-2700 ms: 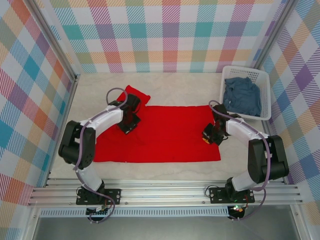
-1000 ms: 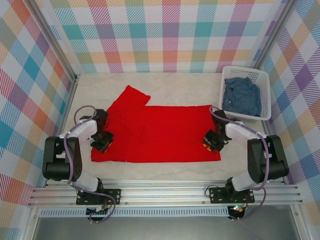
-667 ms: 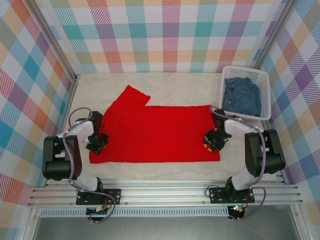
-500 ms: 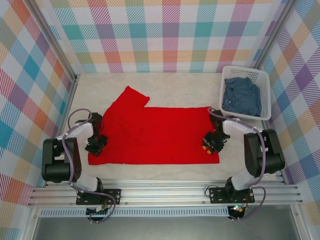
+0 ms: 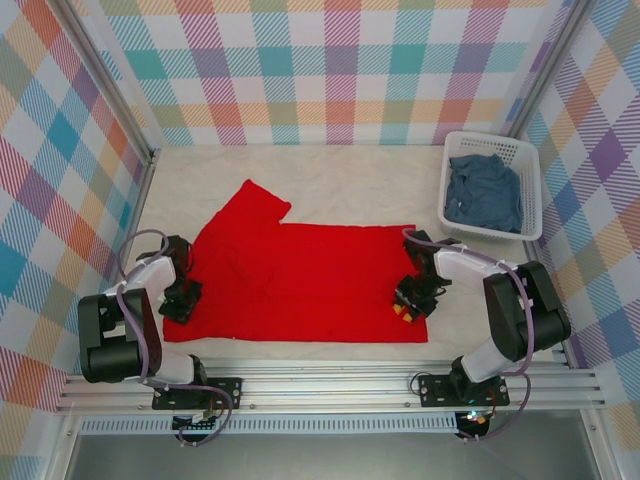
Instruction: Fold and stack the t-shirts
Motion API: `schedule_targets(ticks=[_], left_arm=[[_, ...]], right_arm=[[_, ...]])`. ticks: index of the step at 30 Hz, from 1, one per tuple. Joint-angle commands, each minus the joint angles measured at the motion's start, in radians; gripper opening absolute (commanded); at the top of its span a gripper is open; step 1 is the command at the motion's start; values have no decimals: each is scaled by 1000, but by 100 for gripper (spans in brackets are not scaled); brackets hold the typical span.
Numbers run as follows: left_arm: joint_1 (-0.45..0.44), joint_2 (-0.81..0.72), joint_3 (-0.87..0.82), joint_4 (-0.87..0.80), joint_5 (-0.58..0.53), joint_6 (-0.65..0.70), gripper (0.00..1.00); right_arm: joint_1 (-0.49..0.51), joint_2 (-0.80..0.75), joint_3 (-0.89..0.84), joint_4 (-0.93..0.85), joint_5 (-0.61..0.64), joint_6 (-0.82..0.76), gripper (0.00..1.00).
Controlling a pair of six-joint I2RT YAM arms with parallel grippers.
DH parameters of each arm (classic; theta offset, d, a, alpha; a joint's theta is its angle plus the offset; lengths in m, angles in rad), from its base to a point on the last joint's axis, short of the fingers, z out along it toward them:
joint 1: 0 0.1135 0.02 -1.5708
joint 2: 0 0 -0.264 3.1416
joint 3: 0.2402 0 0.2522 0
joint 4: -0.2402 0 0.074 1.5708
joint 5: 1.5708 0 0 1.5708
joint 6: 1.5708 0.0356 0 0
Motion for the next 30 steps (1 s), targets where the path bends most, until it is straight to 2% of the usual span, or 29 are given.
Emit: schedule_targets(ticks=[1, 6, 10, 13, 16, 18, 20, 23, 26, 30], left_arm=[[51, 10, -40, -64, -47, -20, 35], [88, -12, 0, -89, -73, 11, 38], [83, -10, 126, -136, -94, 41, 48], [39, 15, 268, -163, -113, 43, 51], [-62, 59, 452, -152, -149, 55, 53], [-124, 136, 562, -81, -80, 116, 55], [-172, 260, 693, -11, 50, 203, 55], [-198, 429, 835, 63, 216, 297, 53], [-205, 539, 921, 125, 325, 347, 51], [-211, 613, 1014, 139, 347, 416, 51]], right_arm=[[30, 48, -35, -47, -2, 33, 22], [31, 34, 6, -80, 17, 21, 27], [35, -50, 129, -182, 167, -31, 40], [21, -91, 244, -195, 323, -108, 48], [-28, -64, 340, -110, 398, -203, 48], [-50, -11, 396, -33, 438, -252, 46], [-63, 76, 465, 25, 480, -269, 46], [-62, 200, 546, 113, 543, -282, 45], [-62, 312, 617, 156, 605, -287, 42], [-67, 428, 708, 130, 634, -269, 40]])
